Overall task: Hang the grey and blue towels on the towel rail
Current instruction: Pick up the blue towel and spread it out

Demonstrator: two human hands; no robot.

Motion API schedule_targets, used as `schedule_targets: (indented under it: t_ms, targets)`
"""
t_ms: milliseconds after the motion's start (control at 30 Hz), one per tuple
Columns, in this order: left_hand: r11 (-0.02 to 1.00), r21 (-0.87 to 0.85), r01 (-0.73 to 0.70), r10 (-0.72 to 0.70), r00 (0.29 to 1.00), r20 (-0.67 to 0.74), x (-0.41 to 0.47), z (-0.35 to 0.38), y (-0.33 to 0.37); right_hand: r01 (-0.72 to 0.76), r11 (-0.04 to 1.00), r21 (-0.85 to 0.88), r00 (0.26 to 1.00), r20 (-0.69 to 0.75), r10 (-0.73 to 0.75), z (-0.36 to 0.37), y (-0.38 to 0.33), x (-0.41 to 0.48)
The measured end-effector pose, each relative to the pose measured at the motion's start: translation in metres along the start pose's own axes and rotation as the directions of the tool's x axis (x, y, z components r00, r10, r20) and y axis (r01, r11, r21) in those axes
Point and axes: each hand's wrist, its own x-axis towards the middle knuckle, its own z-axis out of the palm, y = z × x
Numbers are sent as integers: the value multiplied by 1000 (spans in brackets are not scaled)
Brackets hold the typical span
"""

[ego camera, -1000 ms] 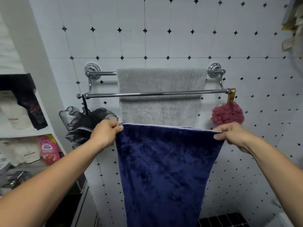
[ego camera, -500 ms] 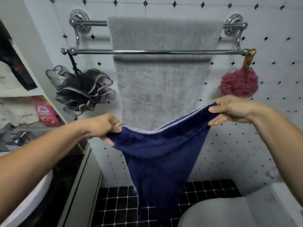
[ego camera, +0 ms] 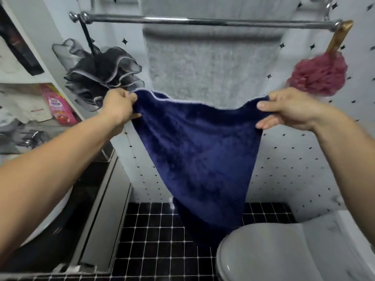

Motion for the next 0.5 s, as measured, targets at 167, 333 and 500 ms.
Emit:
schedule_targets:
  t_ms: [167,333,500]
  targets:
    - [1000,-23,-6,6,1000,-27,0,2,-2,72,997,-24,957,-281,-75,0,-1,1]
    - [1000,-6,-30,29,995,-93,2,12,13,72,990,123,997,0,-73,-4,-6,-5]
    - [986,-9,-167,162,971,-178,-12,14,36,163,986,31,861,-493,-127,-5,-7,8]
